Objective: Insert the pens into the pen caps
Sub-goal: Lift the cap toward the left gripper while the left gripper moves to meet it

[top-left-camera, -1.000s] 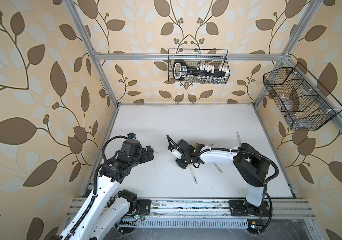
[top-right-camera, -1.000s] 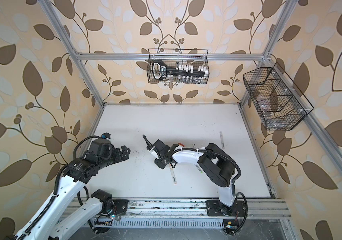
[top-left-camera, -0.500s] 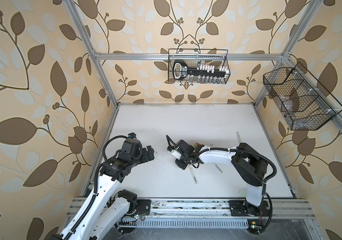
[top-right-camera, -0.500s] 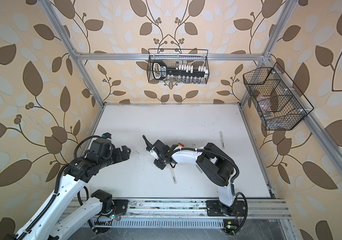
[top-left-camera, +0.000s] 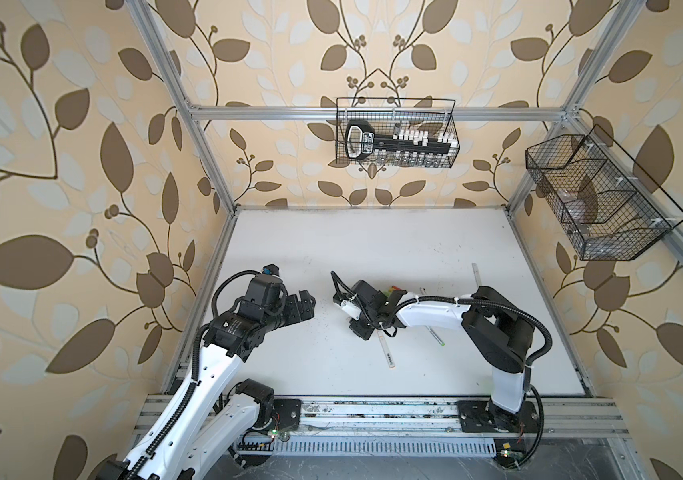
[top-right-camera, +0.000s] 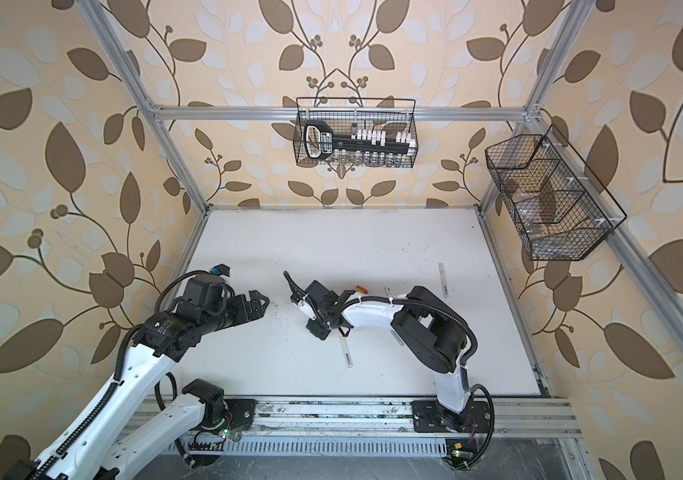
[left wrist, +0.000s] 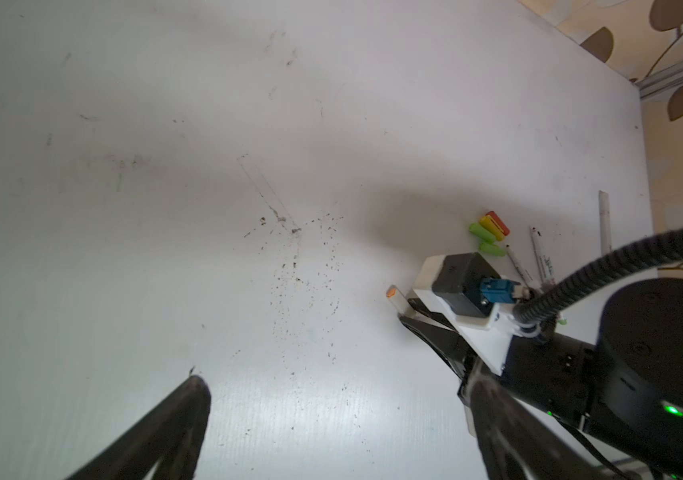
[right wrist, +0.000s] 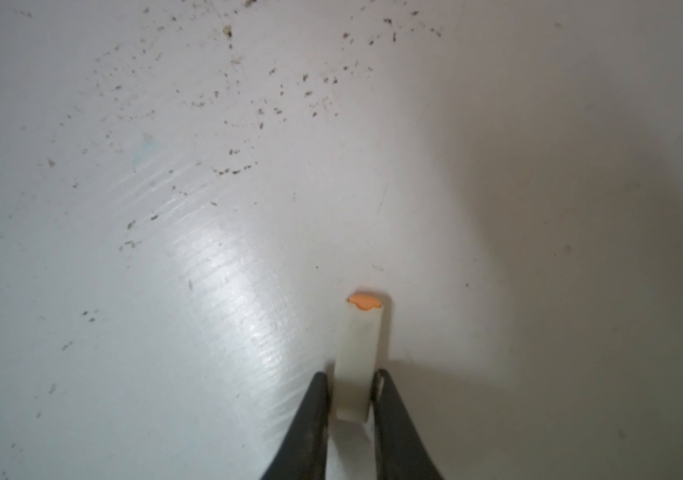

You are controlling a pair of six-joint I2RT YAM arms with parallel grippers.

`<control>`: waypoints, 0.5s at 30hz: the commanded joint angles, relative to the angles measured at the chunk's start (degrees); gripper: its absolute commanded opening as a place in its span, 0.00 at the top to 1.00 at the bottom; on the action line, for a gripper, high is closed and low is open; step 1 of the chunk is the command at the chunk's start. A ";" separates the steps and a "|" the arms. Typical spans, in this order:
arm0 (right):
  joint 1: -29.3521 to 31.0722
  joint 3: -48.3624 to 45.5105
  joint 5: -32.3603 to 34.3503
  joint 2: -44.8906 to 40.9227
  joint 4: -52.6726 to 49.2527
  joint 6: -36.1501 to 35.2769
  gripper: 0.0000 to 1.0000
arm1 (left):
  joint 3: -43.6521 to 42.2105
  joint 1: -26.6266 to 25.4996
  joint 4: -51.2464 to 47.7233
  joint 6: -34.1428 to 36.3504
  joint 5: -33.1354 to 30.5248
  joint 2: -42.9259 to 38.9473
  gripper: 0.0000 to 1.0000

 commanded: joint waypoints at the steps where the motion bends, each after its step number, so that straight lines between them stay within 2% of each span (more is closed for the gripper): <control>1: 0.53 -1.49 -0.69 -2.45 1.54 0.91 0.80 | -4.49 0.40 7.00 -4.09 6.29 0.10 0.01; 6: 0.53 -3.76 -1.80 -6.23 4.30 2.53 0.81 | -9.58 0.40 13.97 -6.93 10.52 -0.42 0.01; 15: 0.70 -6.08 -2.28 -10.97 5.67 3.35 0.83 | -9.84 0.40 17.49 -6.79 13.46 2.09 0.06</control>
